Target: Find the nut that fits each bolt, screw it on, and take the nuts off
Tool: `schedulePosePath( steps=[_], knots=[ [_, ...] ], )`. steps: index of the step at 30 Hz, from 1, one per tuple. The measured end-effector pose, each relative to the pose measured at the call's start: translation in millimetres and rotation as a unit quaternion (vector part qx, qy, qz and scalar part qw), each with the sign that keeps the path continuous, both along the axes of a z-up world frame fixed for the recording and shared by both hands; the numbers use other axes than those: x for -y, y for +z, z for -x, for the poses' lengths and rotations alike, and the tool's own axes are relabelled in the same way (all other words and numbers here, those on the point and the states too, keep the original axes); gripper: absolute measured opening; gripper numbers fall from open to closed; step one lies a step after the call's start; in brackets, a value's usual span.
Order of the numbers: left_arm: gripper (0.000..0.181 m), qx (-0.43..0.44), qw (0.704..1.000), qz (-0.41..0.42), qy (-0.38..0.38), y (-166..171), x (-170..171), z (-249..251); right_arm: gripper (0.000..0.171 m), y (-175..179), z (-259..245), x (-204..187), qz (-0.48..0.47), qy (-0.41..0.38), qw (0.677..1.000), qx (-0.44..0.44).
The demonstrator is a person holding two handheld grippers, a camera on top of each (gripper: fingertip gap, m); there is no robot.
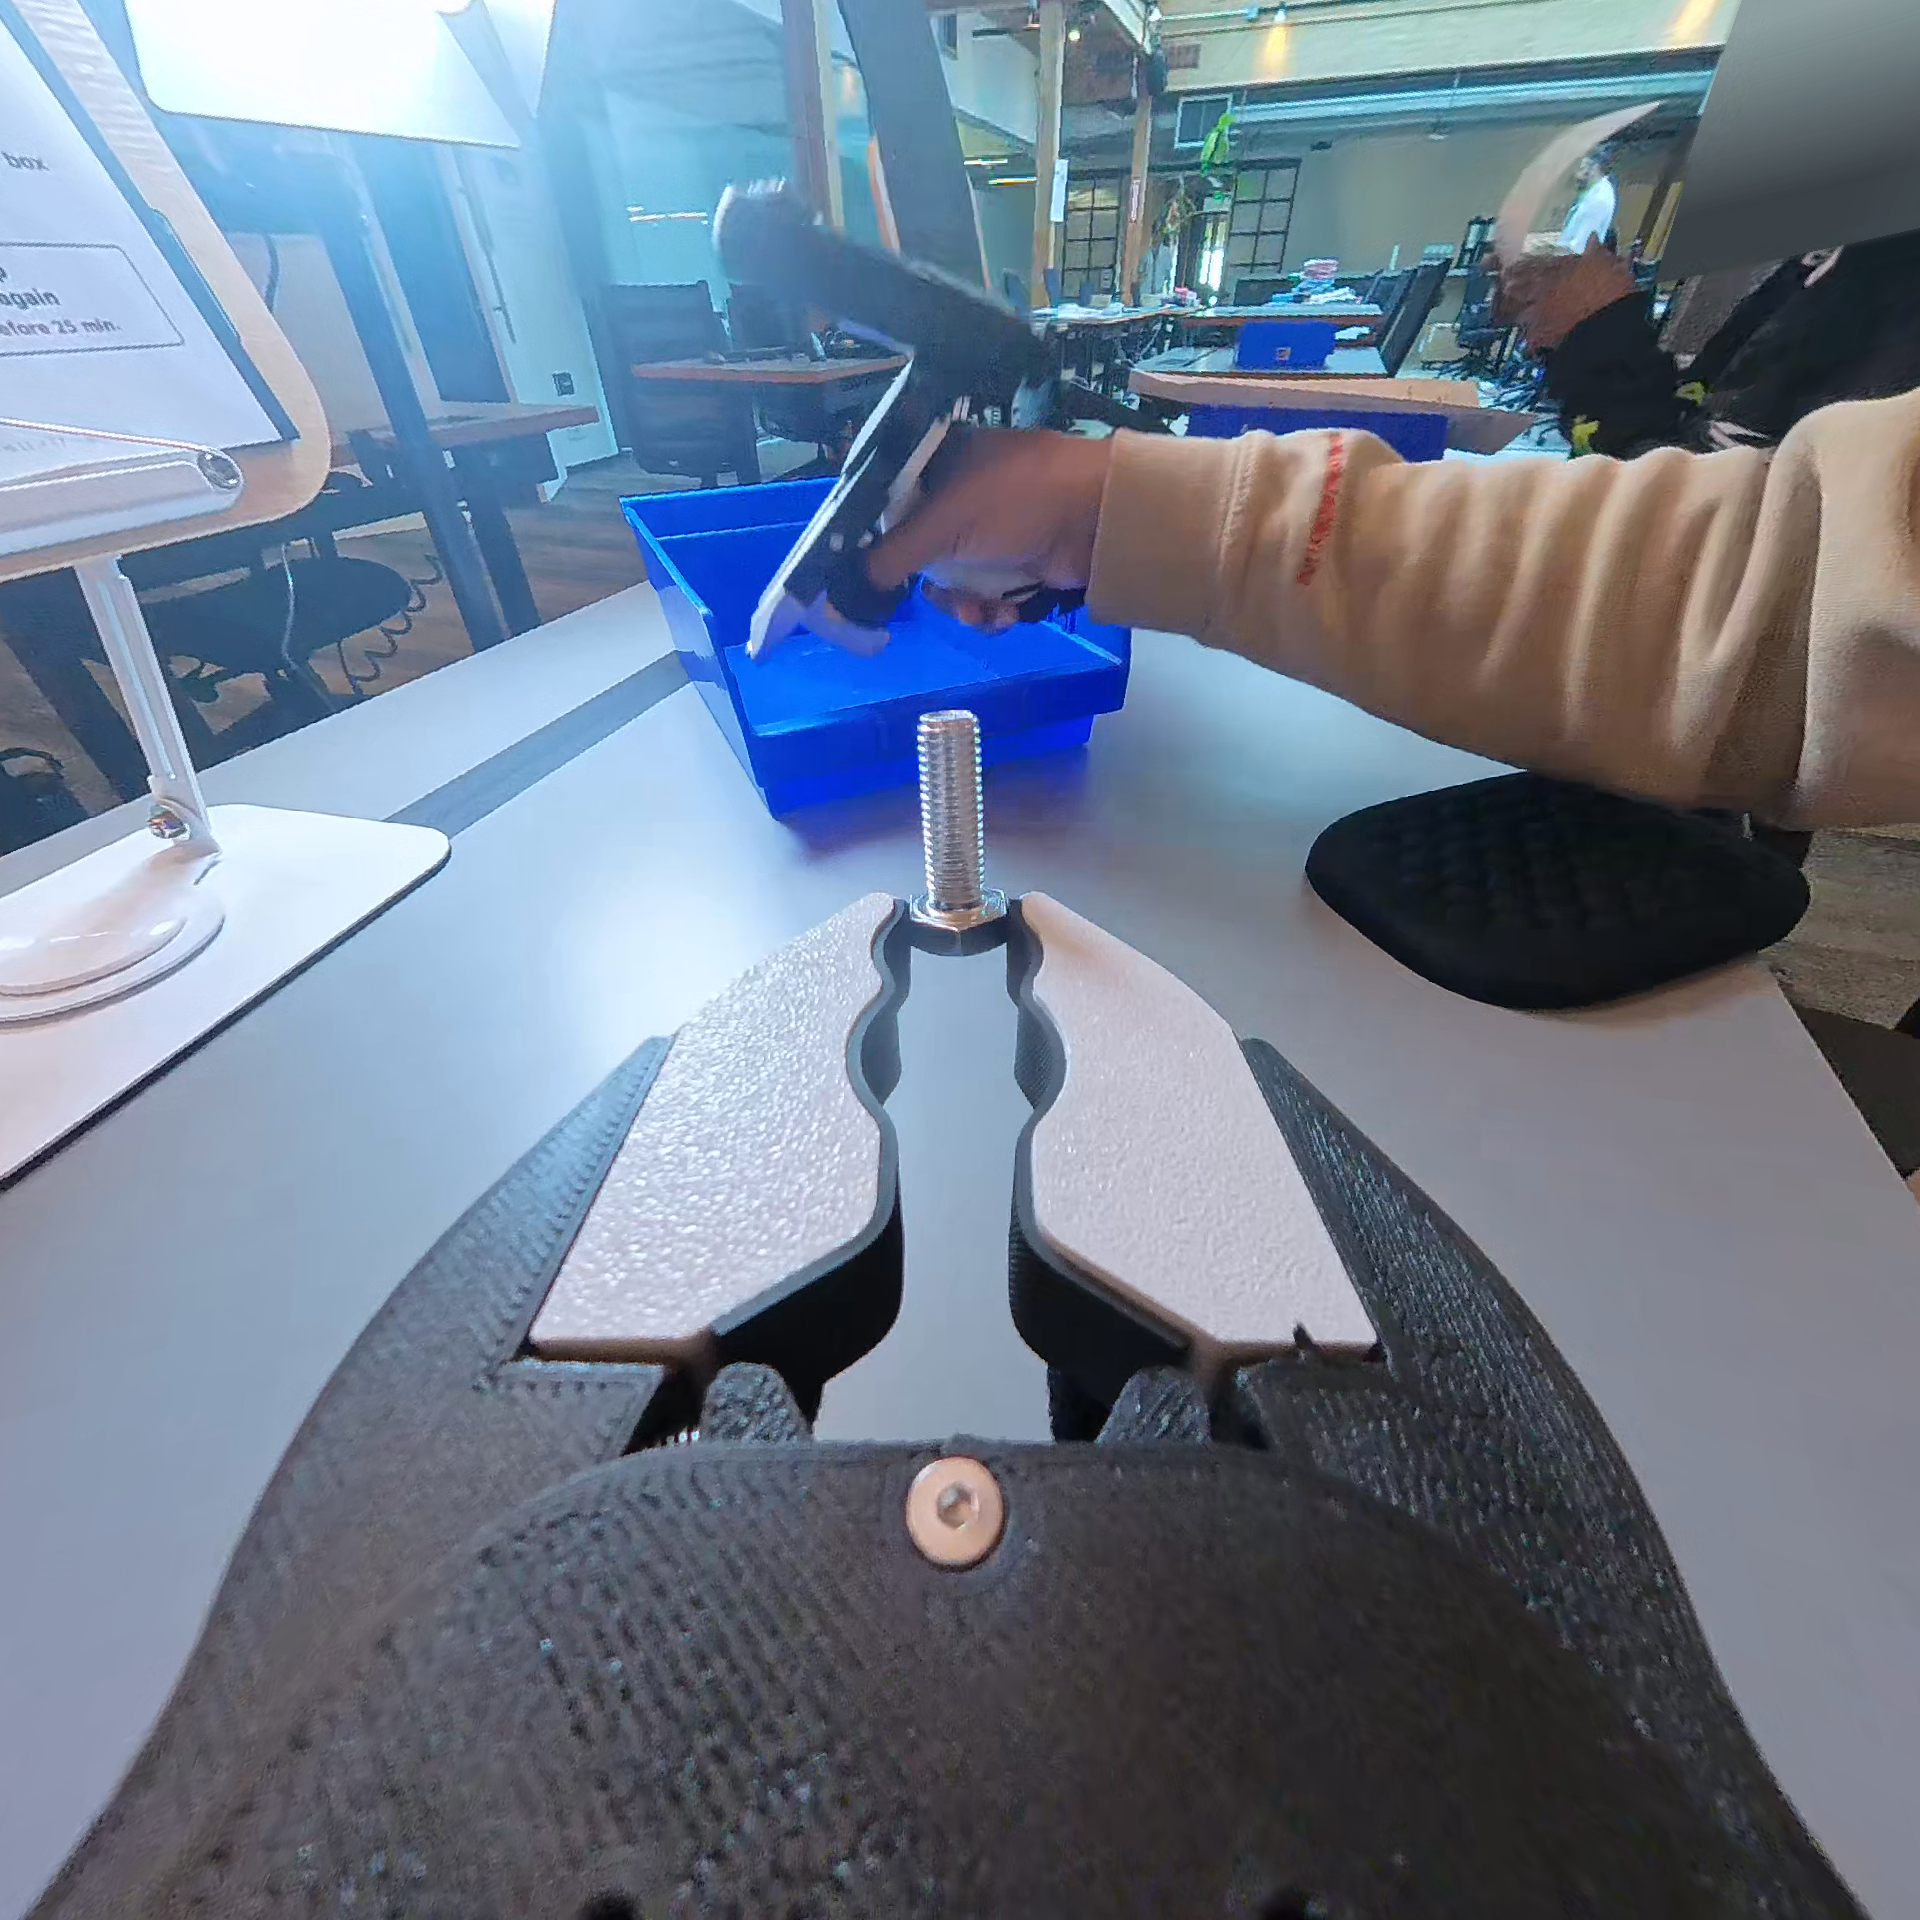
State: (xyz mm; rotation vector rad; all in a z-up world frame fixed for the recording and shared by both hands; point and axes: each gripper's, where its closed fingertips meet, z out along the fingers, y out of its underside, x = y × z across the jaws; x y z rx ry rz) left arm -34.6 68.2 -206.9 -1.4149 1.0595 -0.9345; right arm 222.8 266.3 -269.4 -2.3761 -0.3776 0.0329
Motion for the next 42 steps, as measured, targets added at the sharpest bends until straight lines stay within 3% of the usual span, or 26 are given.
schedulePosePath(
  steps=[5, 10, 13, 15, 17, 20, 24, 29, 32, 33, 37, 39, 42],
  knots=[
    [0.018, 0.001, 1.000, -0.006, 0.002, 1, 1, 1, 0.018, -37, -10, 1, 0.077, 0.011, 0.997, 0.009],
    [0.018, -0.004, 1.000, -0.005, 0.001, -2, 1, -1, 0.024, -51, -18, 10, 0.124, 0.007, 0.992, 0.018],
    [0.018, -0.006, 1.000, -0.006, 0.003, -2, 0, -1, 0.031, -38, -19, 7, 0.094, 0.003, 0.995, 0.026],
    [0.018, -0.010, 1.000, -0.005, 0.006, -4, -1, -1, 0.032, -8, -3, 5, 0.016, 0.021, 1.000, -0.003],
    [0.018, -0.016, 1.000, -0.003, 0.013, -7, -4, 0, 0.033, 38, 42, 20, -0.065, 0.094, 0.991, -0.072],
    [0.018, -0.027, 0.999, -0.011, 0.023, -10, -7, 1, 0.034, 86, 135, 90, -0.090, 0.262, 0.944, -0.176],
    [0.018, -0.046, 0.998, -0.029, 0.024, -13, -5, -2, 0.034, 89, 220, 176, -0.068, 0.422, 0.889, -0.166],
    [0.018, -0.084, 0.994, -0.067, 0.019, -20, 2, -6, 0.027, 73, 254, 206, -0.037, 0.489, 0.865, -0.104],
    [0.018, -0.098, 0.992, -0.076, 0.014, -24, 5, -8, 0.021, 63, 257, 208, -0.022, 0.504, 0.862, -0.059],
    [0.018, -0.100, 0.992, -0.075, 0.011, -25, 6, -9, 0.011, 62, 258, 209, -0.021, 0.505, 0.861, -0.050],
    [0.018, -0.074, 0.995, -0.064, 0.022, -17, 4, -8, 0.010, 69, 251, 205, -0.021, 0.495, 0.868, -0.042],
    [0.025, -0.072, 0.996, -0.041, 0.032, -20, -3, -4, 0.010, 88, 227, 177, -0.046, 0.444, 0.894, -0.029],
    [0.019, -0.056, 0.998, -0.014, 0.033, -20, -8, 0, 0.010, 110, 147, 106, -0.082, 0.293, 0.952, 0.019]
  ],
)
